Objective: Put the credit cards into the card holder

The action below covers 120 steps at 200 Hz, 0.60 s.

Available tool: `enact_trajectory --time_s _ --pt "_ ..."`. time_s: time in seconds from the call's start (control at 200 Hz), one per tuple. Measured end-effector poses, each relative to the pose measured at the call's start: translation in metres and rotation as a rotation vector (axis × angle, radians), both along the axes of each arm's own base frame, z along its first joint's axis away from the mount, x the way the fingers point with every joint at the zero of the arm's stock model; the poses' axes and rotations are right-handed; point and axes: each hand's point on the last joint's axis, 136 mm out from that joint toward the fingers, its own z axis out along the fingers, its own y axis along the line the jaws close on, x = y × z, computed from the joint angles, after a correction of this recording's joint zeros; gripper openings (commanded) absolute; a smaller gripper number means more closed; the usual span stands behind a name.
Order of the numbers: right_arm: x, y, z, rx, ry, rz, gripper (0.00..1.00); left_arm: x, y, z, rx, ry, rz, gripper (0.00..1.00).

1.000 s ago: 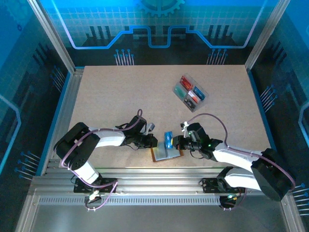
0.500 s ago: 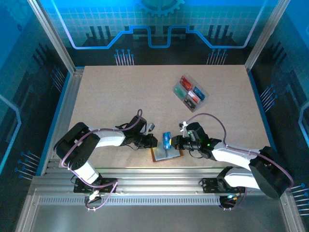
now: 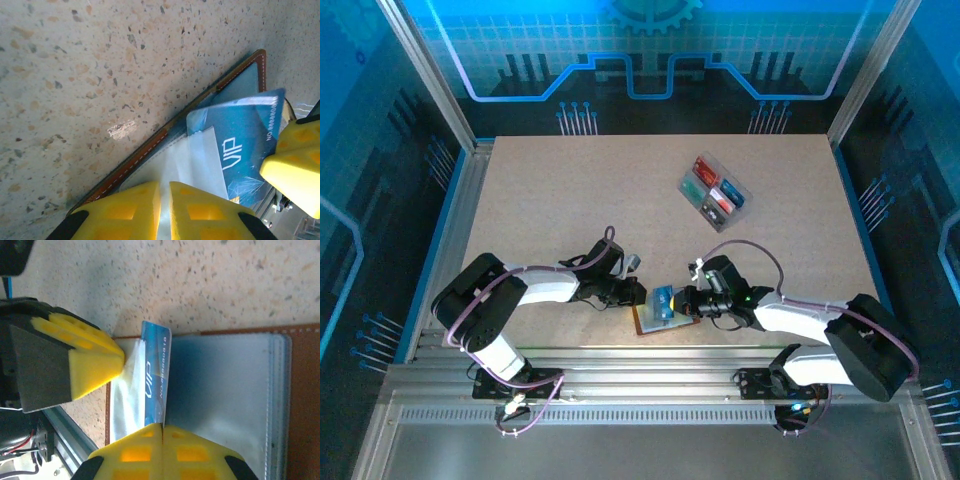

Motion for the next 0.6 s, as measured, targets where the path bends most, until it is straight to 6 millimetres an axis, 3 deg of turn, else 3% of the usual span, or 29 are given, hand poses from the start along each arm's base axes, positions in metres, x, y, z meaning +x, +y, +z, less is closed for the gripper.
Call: enact_trajectory --time_s 0.6 --pt "-0.01 0.003 -0.014 -0.059 0.088 0.082 0.0 0.0 0.0 0.0 0.0 -0.001 0.001 0.16"
